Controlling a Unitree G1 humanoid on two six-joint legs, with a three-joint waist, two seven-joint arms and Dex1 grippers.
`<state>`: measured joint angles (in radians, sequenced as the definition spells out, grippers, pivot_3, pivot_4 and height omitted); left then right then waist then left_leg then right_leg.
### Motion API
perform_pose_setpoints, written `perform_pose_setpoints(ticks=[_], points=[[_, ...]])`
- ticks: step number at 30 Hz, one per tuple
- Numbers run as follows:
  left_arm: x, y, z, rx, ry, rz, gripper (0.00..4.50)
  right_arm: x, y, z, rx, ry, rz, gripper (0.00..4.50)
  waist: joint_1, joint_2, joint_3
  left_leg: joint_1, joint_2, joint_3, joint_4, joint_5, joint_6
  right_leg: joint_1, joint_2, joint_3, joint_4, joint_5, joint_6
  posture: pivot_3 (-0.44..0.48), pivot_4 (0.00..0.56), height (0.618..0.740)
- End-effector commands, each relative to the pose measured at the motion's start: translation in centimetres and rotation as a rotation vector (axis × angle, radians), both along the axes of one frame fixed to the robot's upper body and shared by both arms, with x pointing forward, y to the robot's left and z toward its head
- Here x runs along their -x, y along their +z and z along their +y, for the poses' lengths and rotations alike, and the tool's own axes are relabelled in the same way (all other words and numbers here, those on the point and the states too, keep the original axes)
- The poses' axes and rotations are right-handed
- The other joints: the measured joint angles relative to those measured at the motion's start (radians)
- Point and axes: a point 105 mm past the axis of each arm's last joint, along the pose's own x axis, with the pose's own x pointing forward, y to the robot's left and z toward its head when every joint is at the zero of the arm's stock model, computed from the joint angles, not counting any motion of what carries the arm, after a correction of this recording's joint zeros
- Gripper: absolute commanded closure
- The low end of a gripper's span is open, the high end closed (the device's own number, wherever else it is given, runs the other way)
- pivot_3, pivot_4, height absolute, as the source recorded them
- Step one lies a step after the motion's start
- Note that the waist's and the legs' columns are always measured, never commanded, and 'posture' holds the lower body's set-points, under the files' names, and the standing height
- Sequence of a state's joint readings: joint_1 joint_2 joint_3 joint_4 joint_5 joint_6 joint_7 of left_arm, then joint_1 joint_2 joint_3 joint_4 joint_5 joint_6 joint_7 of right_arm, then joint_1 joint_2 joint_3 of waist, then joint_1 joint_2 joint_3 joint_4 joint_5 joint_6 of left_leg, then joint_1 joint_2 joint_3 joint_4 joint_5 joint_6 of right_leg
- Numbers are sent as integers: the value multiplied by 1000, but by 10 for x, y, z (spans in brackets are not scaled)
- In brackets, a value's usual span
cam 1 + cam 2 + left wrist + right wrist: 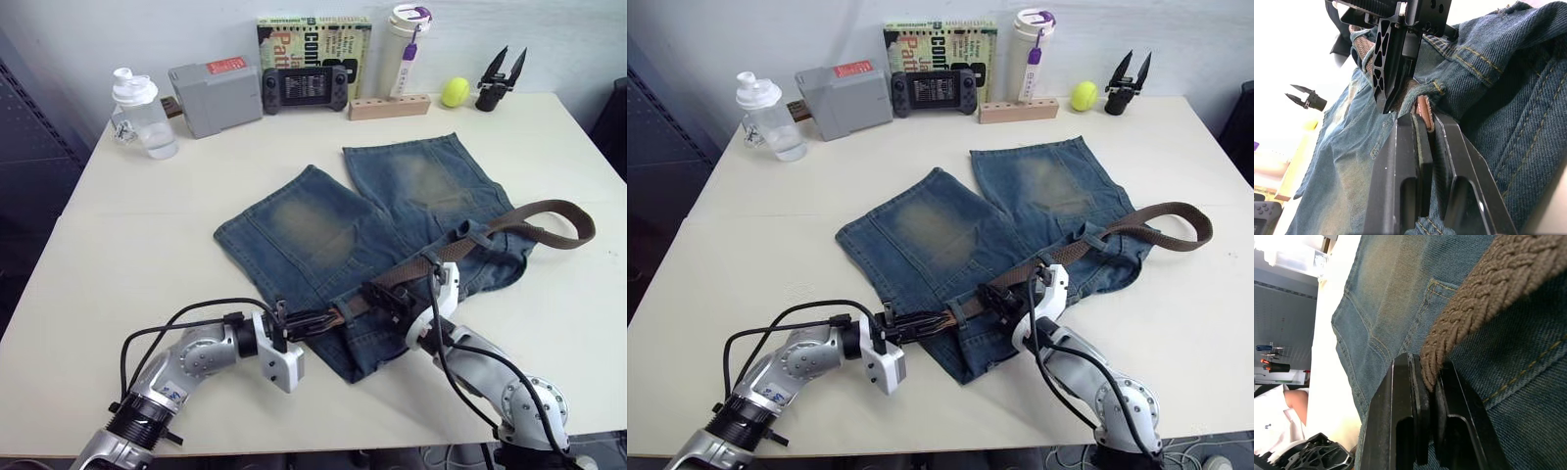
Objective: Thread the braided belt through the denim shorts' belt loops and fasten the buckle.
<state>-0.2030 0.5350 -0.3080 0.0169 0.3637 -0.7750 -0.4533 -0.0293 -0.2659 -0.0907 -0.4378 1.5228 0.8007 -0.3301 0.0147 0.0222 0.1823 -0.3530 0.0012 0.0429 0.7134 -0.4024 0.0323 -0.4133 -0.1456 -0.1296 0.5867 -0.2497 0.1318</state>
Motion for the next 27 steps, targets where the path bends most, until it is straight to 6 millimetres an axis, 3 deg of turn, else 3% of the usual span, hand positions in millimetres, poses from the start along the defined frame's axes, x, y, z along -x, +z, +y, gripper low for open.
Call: perform_pose_setpoints(ticks=[1, 3, 5, 6, 13, 18, 22, 23, 24, 27], points=[[-1, -2, 9, -27, 29, -20, 4455, 3, -1, 5, -32, 23, 22, 4500, -1, 0, 0, 0, 0, 0, 0, 0, 0, 0, 0, 0, 0, 0, 0, 0, 150, 726], [-2, -1, 9, -30, 29, -24, 4455, 2, -1, 5, -41, 18, 29, 4500, -2, 0, 0, 0, 0, 0, 0, 0, 0, 0, 0, 0, 0, 0, 0, 0, 150, 726], [-2, -1, 7, -33, 23, -24, 4500, 1, -1, 2, -38, 3, 38, 3670, -2, 0, 0, 0, 0, 0, 0, 0, 0, 0, 0, 0, 0, 0, 0, 0, 150, 726], [-2, -1, 7, -34, 21, -25, 4500, 1, 2, 0, -43, 2, 29, 3505, -2, 0, 0, 0, 0, 0, 0, 0, 0, 0, 0, 0, 0, 0, 0, 0, 150, 726], [-2, -5, 5, -46, 11, -14, 4500, 8, 33, -29, -31, 9, -69, 426, 5, 0, 0, 0, -1, 0, 1, 0, 1, 0, -2, 0, 1, 0, 0, 0, 150, 726], [-3, -6, 4, -42, 5, -10, 4500, 30, 47, -55, 204, 117, -169, 426, 10, 1, 0, 0, -2, 1, 1, -1, 3, 0, -3, -1, 0, 0, 0, 0, 150, 726], [-3, -6, 3, -39, -3, -10, 4500, 27, 65, -90, 368, 85, -277, 426, 12, 1, 0, 0, -1, 1, 1, -1, 3, 1, -3, -1, 0, 0, 0, 0, 150, 726], [-3, -6, 3, -38, -4, -10, 4500, 24, 67, -97, 397, 67, -296, 950, 12, 1, 0, 0, -1, 1, 1, -1, 3, 1, -3, -1, 0, 0, 0, 0, 150, 726], [-4, -6, 2, -37, -5, -10, 4500, 19, 68, -110, 463, 30, -310, 1166, 12, 1, 0, 0, -2, 1, 1, -1, 4, 1, -3, -1, 0, 0, 1, 0, 150, 726], [-3, -7, 0, -31, -9, -7, 4500, -1, 57, -148, 726, -85, -302, 2640, 13, 0, 0, 0, -2, 2, 2, -1, 4, 1, -3, 0, -1, 1, 1, 0, 150, 726]])
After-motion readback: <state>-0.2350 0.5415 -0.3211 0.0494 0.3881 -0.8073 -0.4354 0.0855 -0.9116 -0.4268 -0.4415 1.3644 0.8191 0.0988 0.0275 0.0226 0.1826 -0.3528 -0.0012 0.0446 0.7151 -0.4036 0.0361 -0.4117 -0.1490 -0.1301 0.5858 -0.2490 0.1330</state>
